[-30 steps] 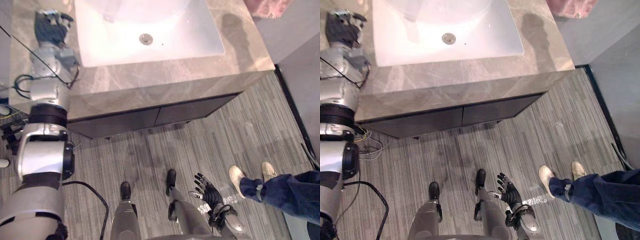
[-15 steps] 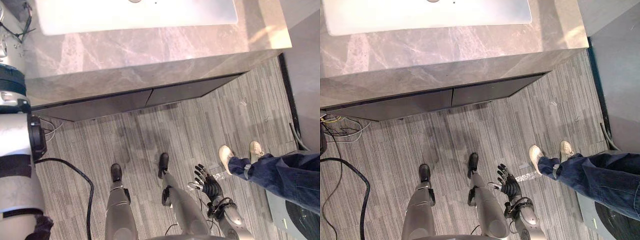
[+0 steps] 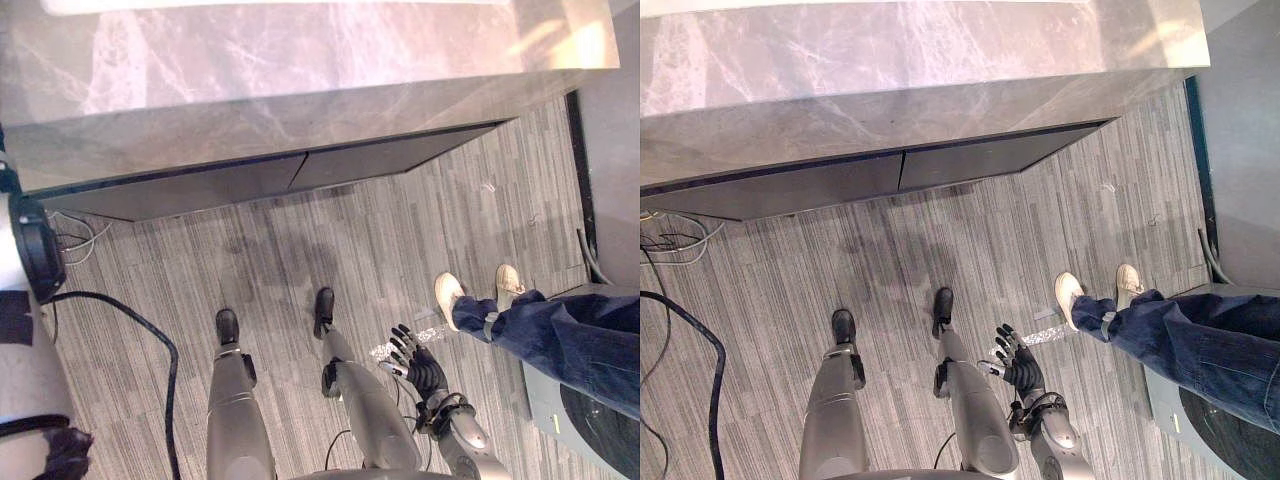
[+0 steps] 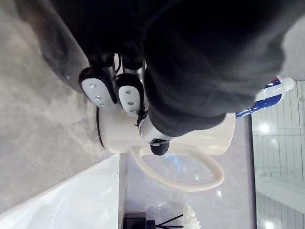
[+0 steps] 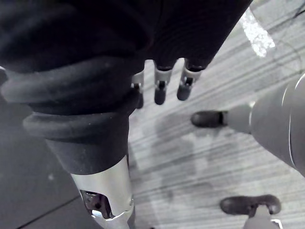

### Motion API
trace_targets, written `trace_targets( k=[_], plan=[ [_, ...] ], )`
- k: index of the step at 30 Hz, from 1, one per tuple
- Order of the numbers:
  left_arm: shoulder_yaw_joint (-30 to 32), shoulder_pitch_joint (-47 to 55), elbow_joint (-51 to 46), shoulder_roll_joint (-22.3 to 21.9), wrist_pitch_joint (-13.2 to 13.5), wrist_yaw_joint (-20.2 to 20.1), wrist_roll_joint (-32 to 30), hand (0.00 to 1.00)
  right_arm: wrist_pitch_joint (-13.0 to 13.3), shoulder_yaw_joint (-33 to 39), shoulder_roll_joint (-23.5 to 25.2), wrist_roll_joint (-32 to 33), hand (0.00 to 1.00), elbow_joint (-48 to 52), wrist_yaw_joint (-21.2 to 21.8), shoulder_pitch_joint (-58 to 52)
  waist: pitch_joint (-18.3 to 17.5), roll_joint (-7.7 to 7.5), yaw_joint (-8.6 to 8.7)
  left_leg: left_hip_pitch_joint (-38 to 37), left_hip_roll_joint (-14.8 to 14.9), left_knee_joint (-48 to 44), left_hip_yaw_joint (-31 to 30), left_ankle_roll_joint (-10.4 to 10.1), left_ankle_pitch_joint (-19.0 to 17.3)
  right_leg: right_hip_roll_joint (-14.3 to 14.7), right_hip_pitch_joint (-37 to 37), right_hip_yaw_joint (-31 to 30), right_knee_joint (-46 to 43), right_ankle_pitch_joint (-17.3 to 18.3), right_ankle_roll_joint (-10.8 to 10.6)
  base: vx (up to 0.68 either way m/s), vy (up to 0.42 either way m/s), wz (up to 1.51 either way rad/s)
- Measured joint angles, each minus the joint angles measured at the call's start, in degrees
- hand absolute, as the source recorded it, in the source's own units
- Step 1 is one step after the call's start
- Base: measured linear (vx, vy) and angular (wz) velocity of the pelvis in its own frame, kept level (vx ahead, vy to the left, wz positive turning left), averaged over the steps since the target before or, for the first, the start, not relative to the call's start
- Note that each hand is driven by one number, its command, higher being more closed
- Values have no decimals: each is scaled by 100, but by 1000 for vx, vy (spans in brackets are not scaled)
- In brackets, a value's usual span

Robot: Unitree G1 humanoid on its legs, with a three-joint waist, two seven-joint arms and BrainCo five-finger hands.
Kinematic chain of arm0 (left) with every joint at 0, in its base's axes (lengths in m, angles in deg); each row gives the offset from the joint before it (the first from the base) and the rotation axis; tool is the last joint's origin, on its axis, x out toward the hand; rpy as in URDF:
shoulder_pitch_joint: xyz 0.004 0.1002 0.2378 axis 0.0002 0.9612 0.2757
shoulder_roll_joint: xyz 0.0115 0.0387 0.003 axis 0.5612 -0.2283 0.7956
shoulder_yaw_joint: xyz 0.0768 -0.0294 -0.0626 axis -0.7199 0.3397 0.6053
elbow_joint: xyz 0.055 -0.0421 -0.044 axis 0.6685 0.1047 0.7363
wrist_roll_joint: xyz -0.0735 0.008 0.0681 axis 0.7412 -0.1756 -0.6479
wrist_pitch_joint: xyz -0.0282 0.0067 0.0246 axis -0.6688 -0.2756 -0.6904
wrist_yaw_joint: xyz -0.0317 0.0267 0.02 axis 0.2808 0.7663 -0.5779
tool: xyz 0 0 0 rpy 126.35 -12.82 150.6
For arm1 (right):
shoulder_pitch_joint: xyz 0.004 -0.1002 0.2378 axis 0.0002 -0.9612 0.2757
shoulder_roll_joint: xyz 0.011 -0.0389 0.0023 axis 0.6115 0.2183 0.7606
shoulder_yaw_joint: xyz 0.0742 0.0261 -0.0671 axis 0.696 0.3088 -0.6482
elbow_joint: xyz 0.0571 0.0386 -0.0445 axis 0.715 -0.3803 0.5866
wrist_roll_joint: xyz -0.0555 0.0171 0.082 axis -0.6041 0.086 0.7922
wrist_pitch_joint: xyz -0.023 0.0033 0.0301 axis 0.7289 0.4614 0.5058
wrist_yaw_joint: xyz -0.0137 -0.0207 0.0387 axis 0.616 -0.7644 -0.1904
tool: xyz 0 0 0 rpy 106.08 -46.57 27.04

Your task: Organize washtable

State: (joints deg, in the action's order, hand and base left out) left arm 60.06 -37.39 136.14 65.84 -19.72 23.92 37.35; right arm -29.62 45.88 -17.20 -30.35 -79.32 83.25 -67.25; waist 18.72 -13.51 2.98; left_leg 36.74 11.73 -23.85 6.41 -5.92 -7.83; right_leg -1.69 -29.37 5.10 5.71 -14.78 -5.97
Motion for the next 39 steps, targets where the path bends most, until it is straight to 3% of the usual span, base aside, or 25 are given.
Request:
trace_targets(
  k=[3, 6, 10, 17, 19, 21, 23, 25, 26, 28, 29, 33, 36, 39],
  plan=[
    [2, -80, 43, 0, 3, 2, 26, 100, 0, 0, 0, 0, 0, 0, -1, -10, 3, 1, 32, 71, 29, -101, -16, 34, -82, 2, -4, -58, 0, -29, -34, -11, 4, -3],
    [11, -148, 43, 4, 7, 10, 26, 100, 9, -1, -1, 0, 0, 6, -1, -11, 25, 32, 30, 76, 56, -27, -11, 46, -80, 51, -82, -122, 2, -337, -267, -22, 0, -10],
    [11, -188, 46, -3, 11, 15, 26, 100, 48, -7, -2, 1, 0, 7, -3, -15, 35, 45, 95, 33, 111, 137, -14, 117, 34, 89, -132, -193, 6, -685, -163, -6, 4, -2],
    [128, 66, -31, -115, 1, 24, 64, 100, 87, -51, -2, 6, 0, -5, -3, -23, 34, 45, 107, -180, 17, 257, 53, 120, 136, 45, -31, -193, 29, -695, -152, 18, 5, -1],
    [306, 562, -394, -207, 19, 23, 117, 100, 87, -51, -7, 4, 0, -13, -3, -21, 34, 45, 99, -441, -23, 462, 123, 126, 203, 15, 105, -191, 33, -668, -114, 44, 1, 2],
    [387, 1036, -759, -358, 46, 20, 155, 100, 83, -39, -26, 2, 0, -39, -6, -50, 23, 30, 85, -625, -193, 594, 141, 132, 237, -123, 269, -147, 33, -289, 350, 53, -15, 23],
    [671, 1643, -1385, -501, 81, 35, 206, 100, 78, -40, -25, 1, 0, -133, -5, 33, 19, 39, 57, -716, -290, 582, 168, 129, 235, -251, 387, -39, 27, 17, 333, 44, -39, 15],
    [887, 2281, -2177, -704, 108, 37, 295, 100, 48, -22, -20, 0, 0, -294, -12, 197, -6, 113, -12, -787, -283, 581, 149, 120, 240, -213, 459, -15, 6, 18, 332, 21, -38, 5],
    [1063, 3251, -3106, -1136, 215, 45, 371, 100, 41, 83, -21, -2, 0, -360, -47, 236, -64, 246, -70, -961, -278, 620, 91, 117, 242, -203, 654, 62, 5, 38, 308, 10, -30, 16],
    [1171, 4127, -3820, -1573, 267, 36, 372, 100, 41, 193, 1, -2, 0, -392, -112, 211, -138, 382, -74, -1137, -312, 680, 21, 117, 240, -224, 847, 136, 6, 96, 268, 21, -5, 25],
    [1199, 4997, -4453, -1996, 322, 16, 363, 100, 37, 271, 12, -2, 0, -481, -145, 191, -278, 477, -100, -1307, -377, 760, -21, 117, 241, -250, 1013, 192, 6, 199, 286, 41, 6, 28],
    [1214, 7524, -5705, -3244, 418, -133, 357, 100, -34, 569, 65, -1, 0, -646, -238, 117, -691, 850, -413, -1830, -498, 1083, -45, 119, 242, -346, 1451, 276, 5, 382, 233, 32, 19, 15],
    [1132, 9092, -5988, -3767, 288, -301, 357, 100, -57, 817, 129, 0, 0, -748, -246, 50, -974, 1078, -591, -2224, -564, 1281, -47, 118, 244, -401, 1766, 312, 3, 501, 181, 57, 25, 8],
    [928, 10128, -5995, -4115, 61, -520, 432, 100, -60, 1102, 146, 58, 0, -751, -280, -50, -1118, 1212, -693, -2529, -620, 1397, -61, 122, 247, -454, 2045, 404, 2, 572, 160, 52, 27, 13]
  ],
)
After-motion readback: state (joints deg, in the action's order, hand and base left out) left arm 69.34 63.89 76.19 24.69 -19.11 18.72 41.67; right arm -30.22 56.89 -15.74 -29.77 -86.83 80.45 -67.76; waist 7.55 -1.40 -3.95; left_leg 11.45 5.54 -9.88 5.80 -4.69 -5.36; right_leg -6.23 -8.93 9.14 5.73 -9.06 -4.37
